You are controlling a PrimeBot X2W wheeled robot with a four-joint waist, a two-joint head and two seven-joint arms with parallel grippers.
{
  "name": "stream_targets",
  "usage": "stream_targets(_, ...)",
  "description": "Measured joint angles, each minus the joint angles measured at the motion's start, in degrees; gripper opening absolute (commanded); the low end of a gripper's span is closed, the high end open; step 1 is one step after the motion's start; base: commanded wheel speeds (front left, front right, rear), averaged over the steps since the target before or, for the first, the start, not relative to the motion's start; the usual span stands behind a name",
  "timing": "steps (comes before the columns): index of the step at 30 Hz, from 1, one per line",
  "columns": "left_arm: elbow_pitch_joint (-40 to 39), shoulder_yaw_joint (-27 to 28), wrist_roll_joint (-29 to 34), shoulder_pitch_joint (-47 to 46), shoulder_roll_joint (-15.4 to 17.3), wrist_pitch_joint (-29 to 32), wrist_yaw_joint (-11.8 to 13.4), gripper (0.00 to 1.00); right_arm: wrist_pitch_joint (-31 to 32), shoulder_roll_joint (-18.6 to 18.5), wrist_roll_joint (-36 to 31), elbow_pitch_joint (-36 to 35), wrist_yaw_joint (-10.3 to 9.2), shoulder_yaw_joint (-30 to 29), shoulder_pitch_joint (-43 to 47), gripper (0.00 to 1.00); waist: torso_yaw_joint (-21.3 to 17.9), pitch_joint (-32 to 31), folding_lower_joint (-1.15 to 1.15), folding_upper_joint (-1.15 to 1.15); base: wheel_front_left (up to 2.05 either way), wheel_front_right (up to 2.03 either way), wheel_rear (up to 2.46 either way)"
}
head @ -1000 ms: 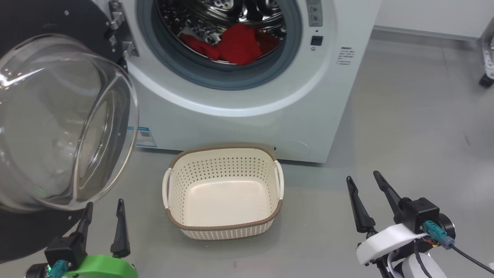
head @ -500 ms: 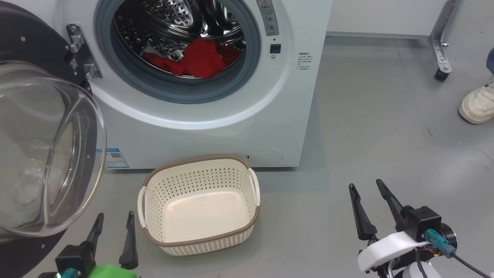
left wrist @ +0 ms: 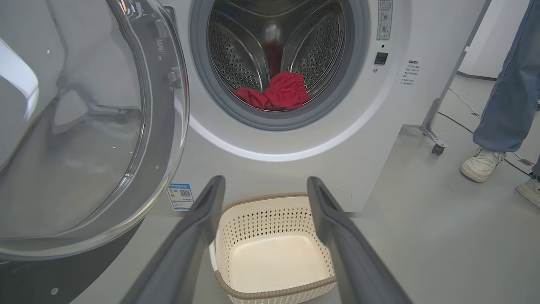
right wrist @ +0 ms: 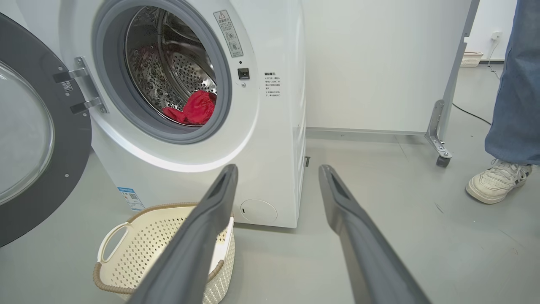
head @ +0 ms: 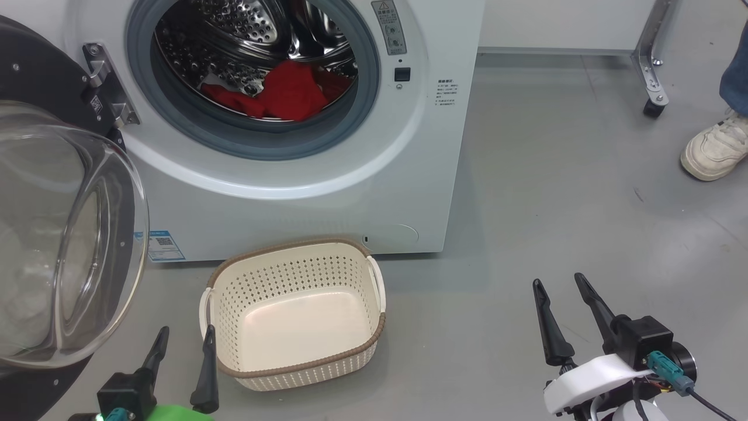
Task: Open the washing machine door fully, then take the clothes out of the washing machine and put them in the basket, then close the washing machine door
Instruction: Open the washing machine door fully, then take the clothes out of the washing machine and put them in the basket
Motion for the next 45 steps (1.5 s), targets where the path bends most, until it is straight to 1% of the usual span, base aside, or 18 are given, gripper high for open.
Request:
stream_targets(14, -1.3, -0.5, 0.7, 0.1, 0.1, 0.3, 0.0, 1.00, 0.0, 0.0, 0.4, -0.6, -0.10, 0.3, 0.7, 1.00, -0.6, 0.5, 0.00, 0.00, 0.00, 0.00, 0.00)
stream_targets(17, -1.5, -0.7, 0.9, 0.1, 0.2, 0.3, 0.0, 1.00, 0.0, 0.0, 0.4, -0.7, -0.52, 0.3, 0.7, 1.00, -0.7, 0.6, 0.00, 0.00, 0.00, 0.00, 0.00)
stream_targets(45, -2.8, -1.0, 1.0, 0.1, 0.3, 0.4, 0.5, 1.00, 0.0, 0.0, 0.4, -1.0, -0.57, 0.3, 0.7, 1.00, -1.3, 1.0, 0.00, 0.00, 0.03, -0.03, 0.00)
